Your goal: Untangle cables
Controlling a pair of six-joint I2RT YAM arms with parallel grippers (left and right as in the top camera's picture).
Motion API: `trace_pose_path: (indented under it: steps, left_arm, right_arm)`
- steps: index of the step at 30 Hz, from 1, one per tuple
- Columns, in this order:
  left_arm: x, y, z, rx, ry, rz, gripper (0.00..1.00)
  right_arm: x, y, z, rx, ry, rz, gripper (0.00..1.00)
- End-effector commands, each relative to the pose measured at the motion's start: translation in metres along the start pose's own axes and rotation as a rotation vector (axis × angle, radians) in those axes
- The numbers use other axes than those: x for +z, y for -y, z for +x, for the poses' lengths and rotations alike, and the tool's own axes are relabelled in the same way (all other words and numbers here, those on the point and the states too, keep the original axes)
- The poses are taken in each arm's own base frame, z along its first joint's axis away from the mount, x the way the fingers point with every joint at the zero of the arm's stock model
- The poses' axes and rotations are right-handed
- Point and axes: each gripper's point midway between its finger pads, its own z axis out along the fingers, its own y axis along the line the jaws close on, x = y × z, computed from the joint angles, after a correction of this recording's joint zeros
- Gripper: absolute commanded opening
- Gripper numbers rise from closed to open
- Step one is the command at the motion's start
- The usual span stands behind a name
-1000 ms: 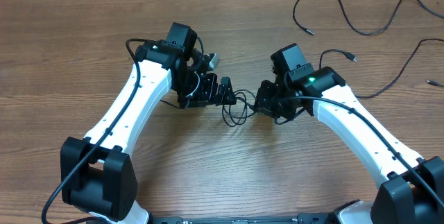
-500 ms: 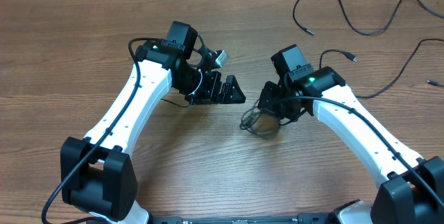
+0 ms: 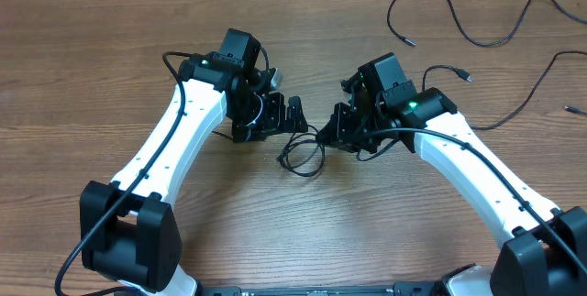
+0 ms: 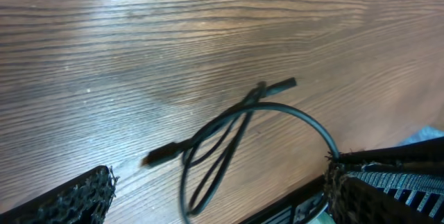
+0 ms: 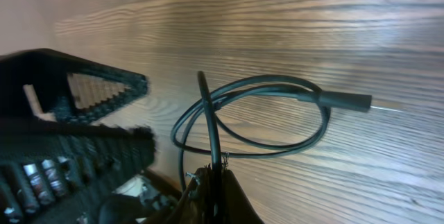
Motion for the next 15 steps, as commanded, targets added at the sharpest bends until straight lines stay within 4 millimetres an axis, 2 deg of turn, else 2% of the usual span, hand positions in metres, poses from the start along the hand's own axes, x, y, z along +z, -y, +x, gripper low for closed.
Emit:
trace_pose_path:
  steps: [1,3,5,7,9,12,15]
  left_arm:
    - [-0.008,-0.001,-0.004,-0.012,0.033,-0.021,1.0]
    - [-0.008,-0.003,-0.004,-0.009,0.036,-0.028,1.0]
    - [-0.008,-0.002,-0.005,-0.008,0.037,-0.028,1.0]
    - [-0.008,-0.002,-0.006,-0.006,0.042,-0.026,1.0]
    - [-0.008,-0.002,-0.006,-0.005,0.043,-0.025,1.0]
    - [-0.008,-0.003,-0.005,-0.008,0.038,-0.028,1.0]
    - [-0.008,-0.007,-0.004,-0.013,0.038,-0.055,1.0]
  right_arm:
    - [-0.002,0.024,-0.006,0.023,0.053,0.125,0.04]
    - [-0.003,0.032,-0.004,0.077,0.052,0.163,0.04]
    - [-0.001,0.012,0.008,0.066,-0.023,0.05,0.04]
    - [-0.002,-0.015,0.014,-0.027,-0.075,-0.092,0.04]
    - [-0.002,-0.025,0.013,-0.097,-0.075,-0.146,0.04]
    - [0.0,-0.01,0.002,-0.093,-0.016,-0.056,0.04]
    - [-0.001,0.017,-0.007,0.066,0.052,0.088,0.04]
